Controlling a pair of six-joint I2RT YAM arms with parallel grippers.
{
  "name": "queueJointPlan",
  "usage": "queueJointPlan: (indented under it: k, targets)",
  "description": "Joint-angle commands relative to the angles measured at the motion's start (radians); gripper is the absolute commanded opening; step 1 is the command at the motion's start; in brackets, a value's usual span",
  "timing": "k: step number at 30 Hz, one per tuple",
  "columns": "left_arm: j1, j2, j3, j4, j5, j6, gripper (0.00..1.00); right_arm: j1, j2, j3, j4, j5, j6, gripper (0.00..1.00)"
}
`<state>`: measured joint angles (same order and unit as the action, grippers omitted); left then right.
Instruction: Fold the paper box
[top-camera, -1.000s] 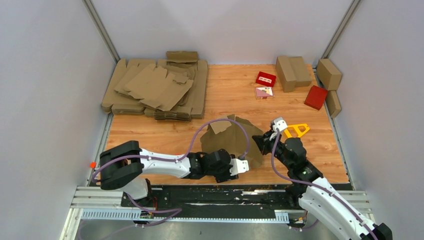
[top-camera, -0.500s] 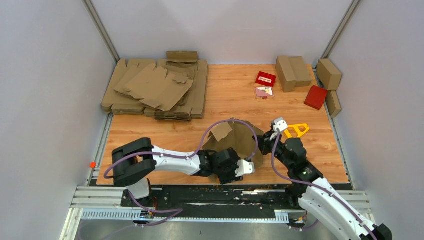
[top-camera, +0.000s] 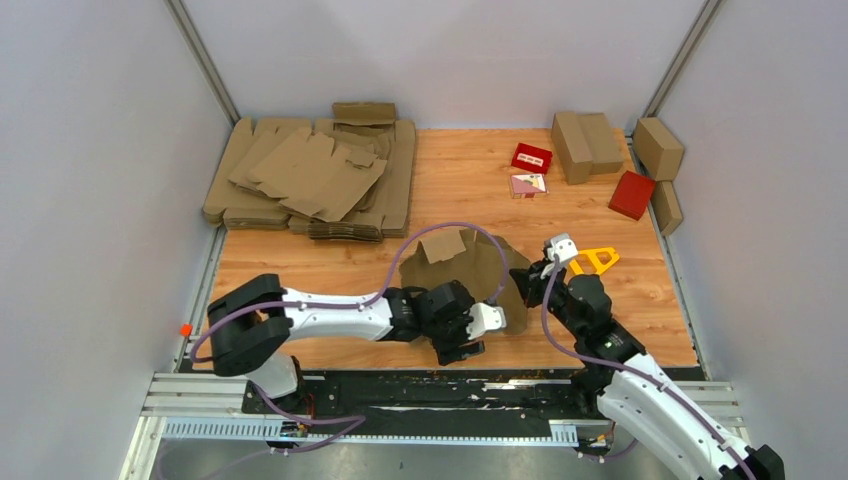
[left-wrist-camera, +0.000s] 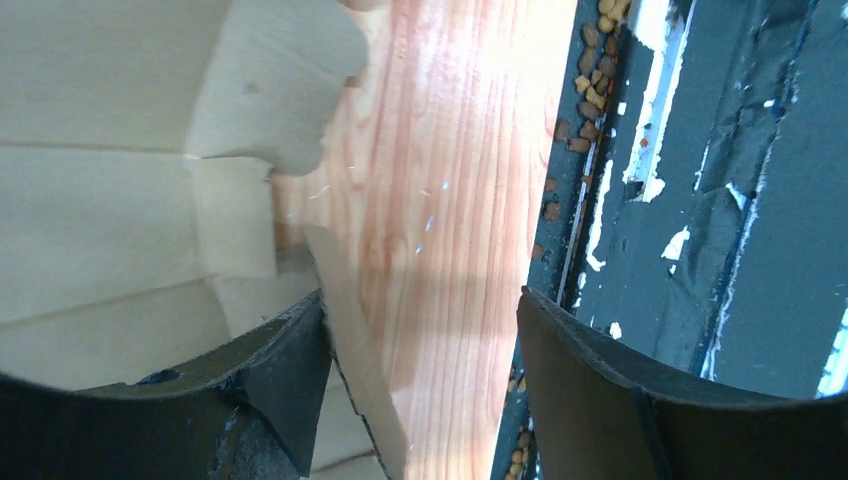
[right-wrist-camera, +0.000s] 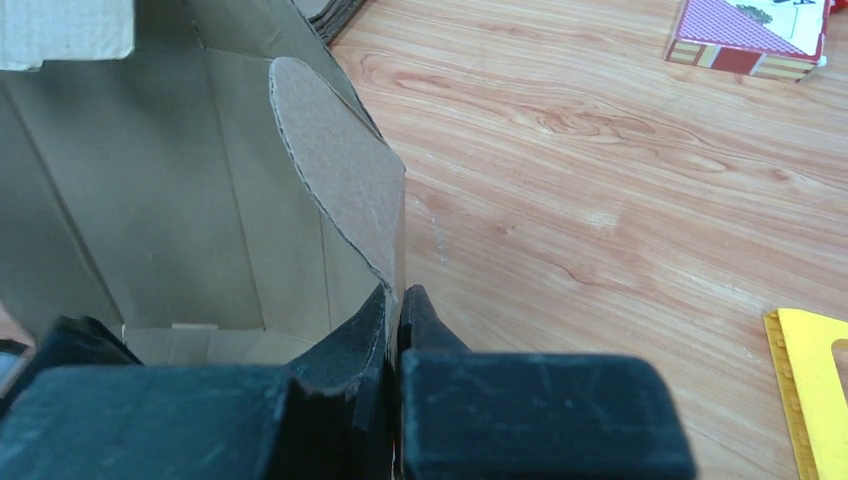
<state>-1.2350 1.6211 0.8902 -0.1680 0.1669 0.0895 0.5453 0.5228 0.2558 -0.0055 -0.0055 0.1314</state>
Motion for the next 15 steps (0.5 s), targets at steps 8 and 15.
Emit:
queueJointPlan:
  k: [8, 15]
  targets:
    - [0.111, -0.117, -0.049, 0.007, 0.035, -0.072, 0.73, -0.01, 0.093, 0.08, 0.108, 0.089, -0.002, 0.0]
    - [0.164, -0.245, -0.13, 0.106, 0.079, -0.138, 0.67, -0.011, 0.115, 0.06, 0.164, 0.072, -0.014, 0.0]
